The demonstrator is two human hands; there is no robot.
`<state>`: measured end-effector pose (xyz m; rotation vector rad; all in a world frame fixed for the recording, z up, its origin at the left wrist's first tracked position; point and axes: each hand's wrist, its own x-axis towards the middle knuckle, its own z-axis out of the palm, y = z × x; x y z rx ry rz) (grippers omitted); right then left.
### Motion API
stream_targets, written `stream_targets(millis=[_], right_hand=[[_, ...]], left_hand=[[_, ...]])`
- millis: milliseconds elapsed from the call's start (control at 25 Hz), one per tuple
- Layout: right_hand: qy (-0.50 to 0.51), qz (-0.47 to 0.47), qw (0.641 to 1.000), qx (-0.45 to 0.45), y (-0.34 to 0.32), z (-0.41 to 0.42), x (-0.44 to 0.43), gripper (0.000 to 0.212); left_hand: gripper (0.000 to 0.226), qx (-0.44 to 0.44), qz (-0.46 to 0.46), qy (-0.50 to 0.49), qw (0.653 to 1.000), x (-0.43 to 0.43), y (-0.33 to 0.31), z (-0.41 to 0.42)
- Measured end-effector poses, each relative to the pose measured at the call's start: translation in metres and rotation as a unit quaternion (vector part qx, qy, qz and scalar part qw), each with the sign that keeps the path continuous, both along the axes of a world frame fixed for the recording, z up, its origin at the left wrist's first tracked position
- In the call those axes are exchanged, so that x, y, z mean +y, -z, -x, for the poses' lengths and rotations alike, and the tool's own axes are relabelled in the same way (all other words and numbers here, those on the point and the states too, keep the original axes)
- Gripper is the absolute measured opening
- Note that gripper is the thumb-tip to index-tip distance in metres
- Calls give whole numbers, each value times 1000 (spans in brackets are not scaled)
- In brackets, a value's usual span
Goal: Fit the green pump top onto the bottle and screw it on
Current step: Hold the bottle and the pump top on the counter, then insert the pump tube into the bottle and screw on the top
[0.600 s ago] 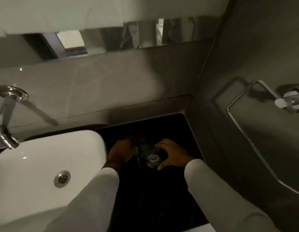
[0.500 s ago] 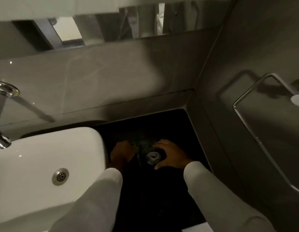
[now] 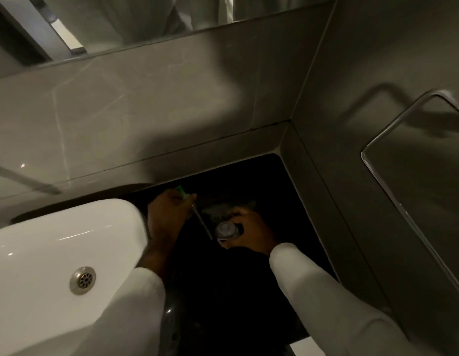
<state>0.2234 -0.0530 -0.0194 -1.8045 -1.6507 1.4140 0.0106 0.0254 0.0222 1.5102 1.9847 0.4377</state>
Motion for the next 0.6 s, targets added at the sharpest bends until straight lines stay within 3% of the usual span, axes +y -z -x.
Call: stream_targets(millis=[80, 200, 400, 600], right_hand=[[-5, 1, 1000, -8, 0, 0, 4, 62], [-16, -6, 1000, -16, -1, -1, 6, 62], [-25, -3, 1000, -17, -6, -5, 6, 58], [-30, -14, 999, -27, -1, -6, 5, 54]], left_hand=[[27, -98, -130, -28, 986, -1, -35, -5], [26, -209, -215, 5, 954, -16, -64, -17], [28, -184, -262, 83, 944, -27, -55, -30], [36, -152, -233, 125, 952, -36, -30, -35]])
